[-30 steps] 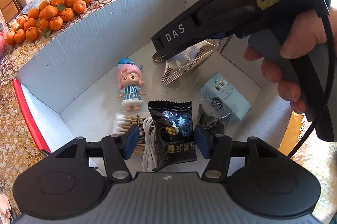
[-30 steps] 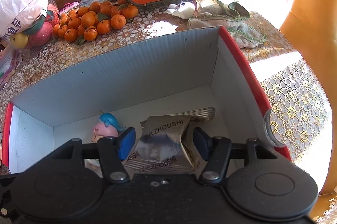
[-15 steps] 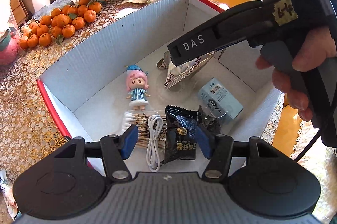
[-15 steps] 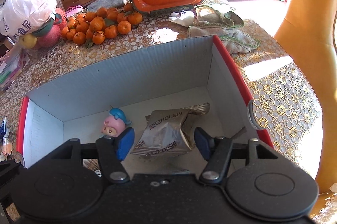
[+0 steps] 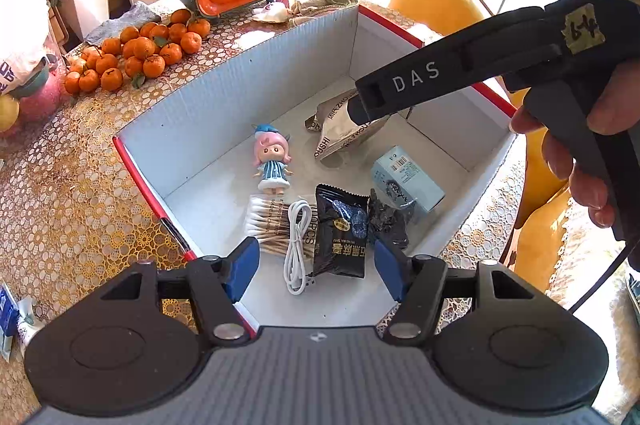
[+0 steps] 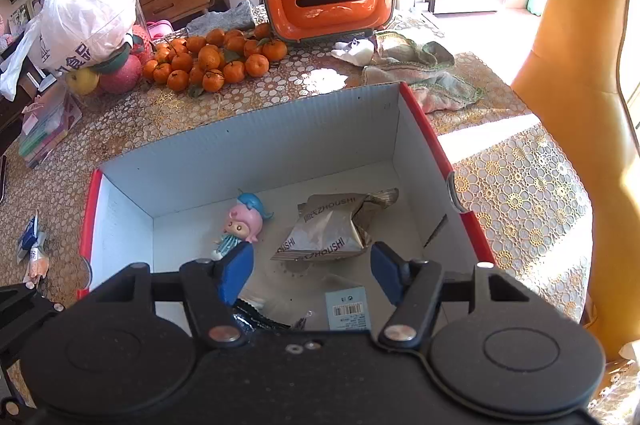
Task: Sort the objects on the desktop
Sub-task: 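Withdraw both tools up from the shoebox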
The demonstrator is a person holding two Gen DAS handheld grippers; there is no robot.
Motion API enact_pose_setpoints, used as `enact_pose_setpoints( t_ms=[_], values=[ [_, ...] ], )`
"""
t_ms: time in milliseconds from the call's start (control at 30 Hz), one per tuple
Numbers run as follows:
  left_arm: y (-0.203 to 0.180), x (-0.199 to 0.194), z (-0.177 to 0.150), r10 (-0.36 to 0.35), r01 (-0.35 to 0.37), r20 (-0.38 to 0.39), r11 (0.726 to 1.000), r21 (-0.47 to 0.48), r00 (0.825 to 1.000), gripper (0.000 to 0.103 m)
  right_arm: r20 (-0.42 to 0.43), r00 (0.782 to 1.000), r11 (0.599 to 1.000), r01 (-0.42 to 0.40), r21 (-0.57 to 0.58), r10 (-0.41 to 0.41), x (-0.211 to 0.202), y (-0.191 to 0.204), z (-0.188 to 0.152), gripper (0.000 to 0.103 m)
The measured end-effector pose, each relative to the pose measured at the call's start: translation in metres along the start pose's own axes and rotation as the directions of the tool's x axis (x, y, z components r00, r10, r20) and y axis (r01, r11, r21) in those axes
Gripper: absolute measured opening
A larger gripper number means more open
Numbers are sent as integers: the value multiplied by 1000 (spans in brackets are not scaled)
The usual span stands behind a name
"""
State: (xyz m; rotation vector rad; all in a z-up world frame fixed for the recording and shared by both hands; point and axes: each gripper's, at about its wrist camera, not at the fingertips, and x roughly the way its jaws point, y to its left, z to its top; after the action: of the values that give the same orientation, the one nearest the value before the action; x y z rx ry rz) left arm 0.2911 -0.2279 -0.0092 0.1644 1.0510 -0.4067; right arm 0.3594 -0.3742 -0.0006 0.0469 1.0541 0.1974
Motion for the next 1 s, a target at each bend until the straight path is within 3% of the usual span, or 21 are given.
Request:
enact_pose_setpoints(
  t_ms=[467,1000],
  values=[
    [0,-41,-29,-5,7,56,1000,-29,998,87,46,999,1000,-27,-15,28,-40,15,-16,73],
    [3,-87,-68,-4,21,174,995,-98,985,88,96,993,997,-70,-19,71,-73,35,-43,74]
  ],
)
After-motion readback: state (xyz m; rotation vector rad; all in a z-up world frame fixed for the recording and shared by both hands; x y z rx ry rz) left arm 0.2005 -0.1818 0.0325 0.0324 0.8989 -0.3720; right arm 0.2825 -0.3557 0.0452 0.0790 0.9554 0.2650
